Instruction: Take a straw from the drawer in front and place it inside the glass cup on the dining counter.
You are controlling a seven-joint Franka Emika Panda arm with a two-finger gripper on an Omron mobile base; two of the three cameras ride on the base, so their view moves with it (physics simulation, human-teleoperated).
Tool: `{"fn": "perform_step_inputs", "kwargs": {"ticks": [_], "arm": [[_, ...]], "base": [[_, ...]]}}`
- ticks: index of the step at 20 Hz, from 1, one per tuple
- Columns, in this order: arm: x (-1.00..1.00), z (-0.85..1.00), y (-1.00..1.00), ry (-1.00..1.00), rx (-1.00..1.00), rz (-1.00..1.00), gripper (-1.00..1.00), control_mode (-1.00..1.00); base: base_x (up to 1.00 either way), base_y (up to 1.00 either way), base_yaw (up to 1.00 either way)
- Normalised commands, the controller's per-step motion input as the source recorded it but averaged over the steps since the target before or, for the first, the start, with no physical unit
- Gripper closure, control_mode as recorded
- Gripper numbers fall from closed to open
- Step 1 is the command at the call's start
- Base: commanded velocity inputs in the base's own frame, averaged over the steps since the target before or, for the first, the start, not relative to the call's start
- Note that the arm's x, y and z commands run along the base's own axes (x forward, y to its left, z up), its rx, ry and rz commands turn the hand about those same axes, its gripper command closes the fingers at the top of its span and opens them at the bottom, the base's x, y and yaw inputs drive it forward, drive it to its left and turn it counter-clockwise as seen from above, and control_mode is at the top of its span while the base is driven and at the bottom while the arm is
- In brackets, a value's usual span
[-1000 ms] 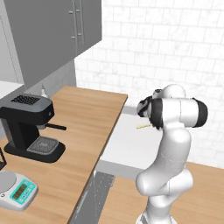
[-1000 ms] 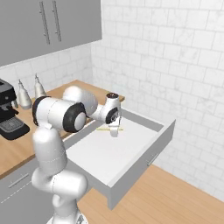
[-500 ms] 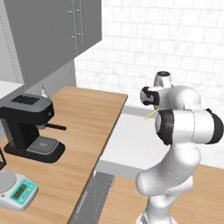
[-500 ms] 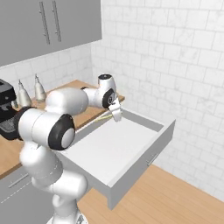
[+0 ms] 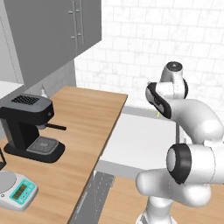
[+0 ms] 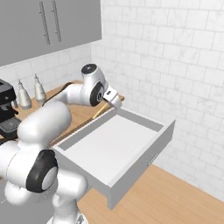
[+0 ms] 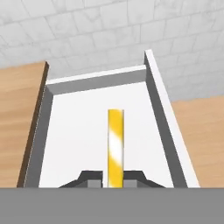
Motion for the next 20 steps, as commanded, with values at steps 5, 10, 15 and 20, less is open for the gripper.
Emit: {"fn": "perform_step_inputs", "kwargs": {"ticks": [5, 10, 15, 20], "arm": [[-0.41, 0.48, 0.25, -0.14, -0.11, 0.37, 1.00, -1.00], [-0.40, 0.31, 0.46, -0.09, -0.14, 0.21, 1.00, -1.00], [-0.16, 0.17, 0.33, 0.00, -0.11, 0.03, 1.00, -1.00], [-0.13, 0.00, 0.01, -0.02, -0.02, 0.00, 1.00, 1.00]], "base": [[0.00, 0.00, 0.00], [0.00, 0.00, 0.00], [0.00, 0.00, 0.00], [-0.80, 0.00, -0.01]]}}
